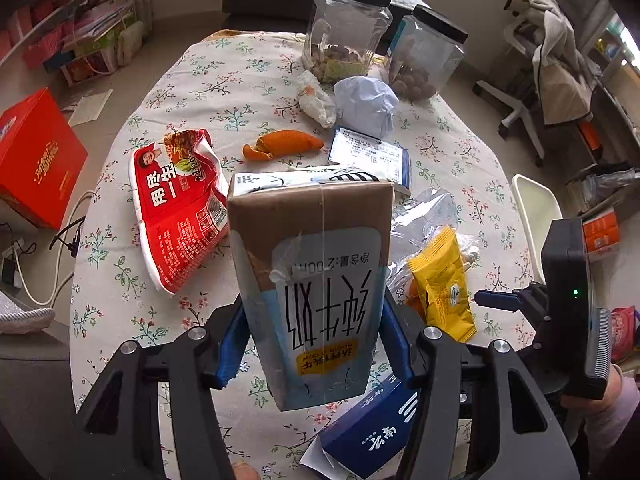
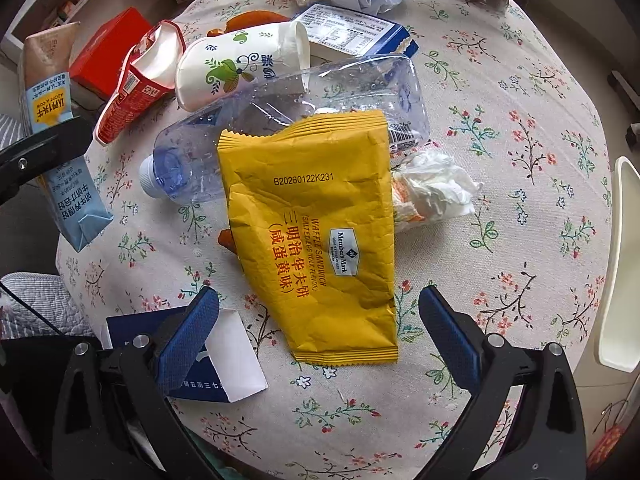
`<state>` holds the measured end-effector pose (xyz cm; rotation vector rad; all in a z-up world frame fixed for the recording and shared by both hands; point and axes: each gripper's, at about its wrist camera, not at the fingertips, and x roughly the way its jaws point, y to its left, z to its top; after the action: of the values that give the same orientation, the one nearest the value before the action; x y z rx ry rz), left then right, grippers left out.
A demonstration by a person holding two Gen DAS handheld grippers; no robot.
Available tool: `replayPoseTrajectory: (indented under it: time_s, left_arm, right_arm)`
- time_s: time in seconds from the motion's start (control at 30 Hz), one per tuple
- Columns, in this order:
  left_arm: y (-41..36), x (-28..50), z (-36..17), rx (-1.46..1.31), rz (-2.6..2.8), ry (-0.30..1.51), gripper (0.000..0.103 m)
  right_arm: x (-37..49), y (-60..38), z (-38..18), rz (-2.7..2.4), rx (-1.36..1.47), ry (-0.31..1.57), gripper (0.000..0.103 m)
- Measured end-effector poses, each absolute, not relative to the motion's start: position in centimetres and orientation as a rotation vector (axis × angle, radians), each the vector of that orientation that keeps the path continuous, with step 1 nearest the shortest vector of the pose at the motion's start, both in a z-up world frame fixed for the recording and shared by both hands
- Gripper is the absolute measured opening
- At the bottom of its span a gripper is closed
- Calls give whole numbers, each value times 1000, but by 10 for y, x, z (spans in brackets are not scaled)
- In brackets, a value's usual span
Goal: Collect trash
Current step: 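Grasp the yellow biscuit wrapper with the right tool while the left tool grasps the milk carton, then carry the yellow wrapper over the white bin and release it with the right tool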
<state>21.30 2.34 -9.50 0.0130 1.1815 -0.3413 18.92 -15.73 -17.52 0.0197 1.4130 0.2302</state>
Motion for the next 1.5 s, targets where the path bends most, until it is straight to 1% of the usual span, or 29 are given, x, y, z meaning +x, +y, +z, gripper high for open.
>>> replayPoseTrajectory:
  time_s: [0.03, 0.07, 0.13, 0.2, 0.23, 0.27, 0.3, 0.43, 0.77, 1.17, 1.5]
  left_arm:
    - [23, 212, -96, 16, -340, 1181, 57]
    - [23, 213, -97, 18, -338, 1180, 57]
    - [24, 214, -97, 16, -336, 1174, 57]
    - [25, 213, -95, 9, -337, 1163, 57]
    - [26, 213, -93, 5, -337, 1158, 57]
    - [26, 213, -91, 1, -336, 1152, 57]
    - [26, 213, -89, -4, -335, 1146, 57]
    - [24, 215, -77, -36, -340, 1105, 57]
    - [5, 220, -49, -44, -345, 968, 57]
    - [-41, 225, -29, -64, -322, 815, 57]
    - [-93, 225, -37, -41, -356, 800, 57]
  right_arm:
    - [191, -156, -177, 223, 14, 1413, 91]
    - [193, -156, -180, 220, 9, 1418, 81]
    - [200, -154, -187, 224, 2, 1436, 67]
    - [202, -156, -183, 241, 4, 1408, 46]
    - [201, -157, -182, 275, 38, 1415, 33]
    - [204, -159, -180, 300, 74, 1425, 29]
    - [206, -161, -176, 307, 81, 1417, 26]
    - [208, -167, -148, 333, 103, 1343, 24]
    - [205, -199, -87, 274, 144, 1131, 24]
    - [208, -242, -61, 122, 184, 933, 25]
    - [189, -310, -33, -91, 183, 746, 25]
